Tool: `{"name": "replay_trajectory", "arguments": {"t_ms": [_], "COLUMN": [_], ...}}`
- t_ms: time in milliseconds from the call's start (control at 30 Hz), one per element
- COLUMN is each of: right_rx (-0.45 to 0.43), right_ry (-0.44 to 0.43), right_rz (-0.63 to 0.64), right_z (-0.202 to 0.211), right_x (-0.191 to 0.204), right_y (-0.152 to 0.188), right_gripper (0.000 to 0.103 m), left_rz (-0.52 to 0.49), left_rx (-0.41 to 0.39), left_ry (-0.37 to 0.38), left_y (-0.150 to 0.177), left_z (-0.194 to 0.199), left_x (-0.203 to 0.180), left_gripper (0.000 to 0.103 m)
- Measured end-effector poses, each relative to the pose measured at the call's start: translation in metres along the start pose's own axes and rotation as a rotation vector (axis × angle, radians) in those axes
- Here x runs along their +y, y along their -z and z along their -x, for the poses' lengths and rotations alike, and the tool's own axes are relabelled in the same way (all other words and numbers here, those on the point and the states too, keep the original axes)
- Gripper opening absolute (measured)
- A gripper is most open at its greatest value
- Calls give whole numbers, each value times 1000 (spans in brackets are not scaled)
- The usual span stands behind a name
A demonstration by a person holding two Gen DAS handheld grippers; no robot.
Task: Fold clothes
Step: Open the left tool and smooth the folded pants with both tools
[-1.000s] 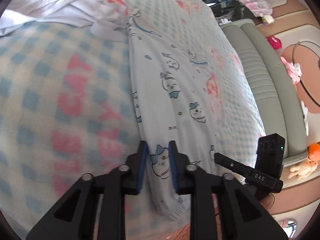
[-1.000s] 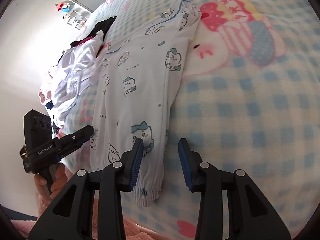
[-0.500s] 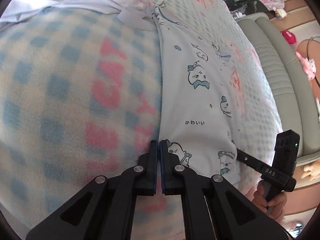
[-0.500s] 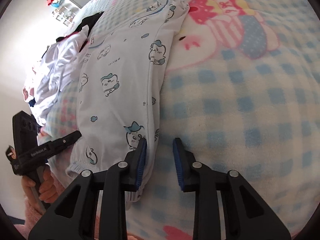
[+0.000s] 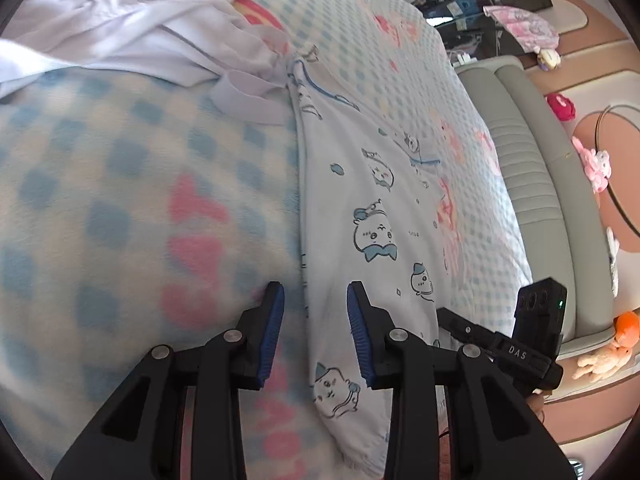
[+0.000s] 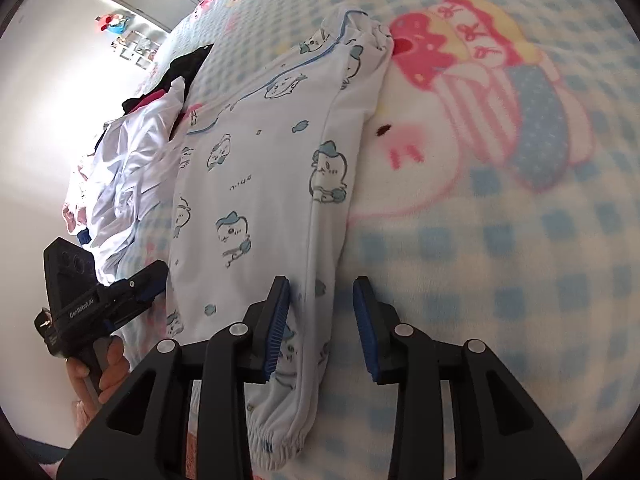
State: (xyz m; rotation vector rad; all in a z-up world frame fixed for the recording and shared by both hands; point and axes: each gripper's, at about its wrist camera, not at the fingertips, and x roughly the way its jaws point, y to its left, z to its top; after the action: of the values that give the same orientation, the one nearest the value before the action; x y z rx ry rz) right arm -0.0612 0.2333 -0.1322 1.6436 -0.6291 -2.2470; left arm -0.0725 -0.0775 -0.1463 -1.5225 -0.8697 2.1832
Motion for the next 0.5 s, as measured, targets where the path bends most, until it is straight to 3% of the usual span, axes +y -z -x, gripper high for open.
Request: {"name": "replay_trajectory", "arguments": {"t_ms": [100, 200, 333, 500], "right_rx": [-14, -28, -51, -87], "right_ry": [103, 215, 181, 123], "right_rz": [62, 108, 77, 120], "right_z": [-1, 0, 16, 36], "right_x": [9, 10, 3, 16], "right_y": [-1, 2, 3, -24], "right_gripper": [22, 20, 21, 25], "left_rz": [-34, -41, -48, -69], "left_rx": [14, 21, 17, -3], "left_ry": [-28, -27, -22, -28], "left_y": [1, -1, -7, -25], "left_z": [-2, 0, 10, 14], "left_x": [-6, -5, -1, -2], "left_gripper": [33, 33, 34, 35]}}
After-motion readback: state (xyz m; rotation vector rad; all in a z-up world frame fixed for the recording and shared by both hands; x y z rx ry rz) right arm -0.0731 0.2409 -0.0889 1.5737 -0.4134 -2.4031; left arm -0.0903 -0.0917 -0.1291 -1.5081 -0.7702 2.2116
